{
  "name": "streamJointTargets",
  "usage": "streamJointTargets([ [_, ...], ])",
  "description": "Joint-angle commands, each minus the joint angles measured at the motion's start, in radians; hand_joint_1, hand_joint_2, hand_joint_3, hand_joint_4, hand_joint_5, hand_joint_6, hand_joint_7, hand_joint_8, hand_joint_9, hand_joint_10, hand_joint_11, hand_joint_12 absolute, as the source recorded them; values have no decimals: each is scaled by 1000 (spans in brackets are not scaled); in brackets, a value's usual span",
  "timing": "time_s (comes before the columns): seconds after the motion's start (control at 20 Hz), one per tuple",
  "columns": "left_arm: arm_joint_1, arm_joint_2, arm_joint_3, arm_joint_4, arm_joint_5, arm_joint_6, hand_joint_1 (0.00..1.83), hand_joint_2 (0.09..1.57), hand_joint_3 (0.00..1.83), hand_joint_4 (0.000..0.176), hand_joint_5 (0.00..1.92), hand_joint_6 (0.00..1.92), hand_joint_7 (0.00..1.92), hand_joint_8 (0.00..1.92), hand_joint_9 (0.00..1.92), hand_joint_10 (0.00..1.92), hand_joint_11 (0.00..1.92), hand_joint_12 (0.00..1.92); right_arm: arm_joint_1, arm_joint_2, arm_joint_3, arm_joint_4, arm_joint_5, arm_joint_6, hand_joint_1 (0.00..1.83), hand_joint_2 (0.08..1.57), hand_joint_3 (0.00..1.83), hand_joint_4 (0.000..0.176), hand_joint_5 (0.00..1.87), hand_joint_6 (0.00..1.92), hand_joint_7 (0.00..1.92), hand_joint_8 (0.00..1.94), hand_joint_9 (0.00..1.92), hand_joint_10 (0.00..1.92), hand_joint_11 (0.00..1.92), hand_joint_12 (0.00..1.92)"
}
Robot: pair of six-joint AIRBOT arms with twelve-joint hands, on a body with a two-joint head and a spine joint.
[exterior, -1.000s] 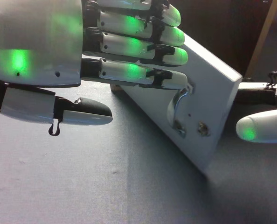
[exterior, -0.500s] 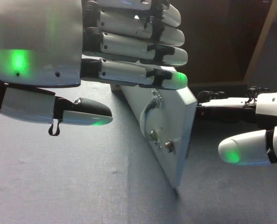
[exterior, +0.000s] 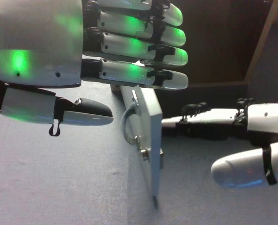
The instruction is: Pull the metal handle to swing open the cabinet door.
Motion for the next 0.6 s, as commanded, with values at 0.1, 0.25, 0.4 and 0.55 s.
streamJointTargets([
  [0.1, -9, 6, 2, -94, -21, 1, 0, 1569, 73, 0, 252, 1, 268, 1, 247, 1, 0, 543, 3, -19, -5, 40, 139, 6, 0, 1571, 90, 0, 46, 2, 71, 2, 69, 4, 0, 316],
  [0.25, -9, 6, 2, -94, -21, 1, 0, 1571, 63, 0, 250, 0, 266, 0, 246, 1, 0, 553, -3, -44, -5, 35, 139, 6, 0, 1571, 88, 0, 49, 3, 67, 0, 66, 2, 0, 309],
  [0.4, -9, 6, 2, -94, -21, 1, 0, 1571, 66, 0, 261, 3, 274, 2, 257, 3, 0, 582, -8, -68, -10, 33, 139, 6, 0, 1571, 85, 0, 45, 0, 64, 0, 63, 0, 0, 298],
  [0.55, -9, 6, 1, -94, -21, 1, 0, 1571, 55, 0, 259, 0, 269, 1, 254, 0, 0, 572, -14, -92, -11, 43, 139, 5, 0, 1571, 84, 0, 56, 5, 69, 3, 65, 4, 0, 281],
])
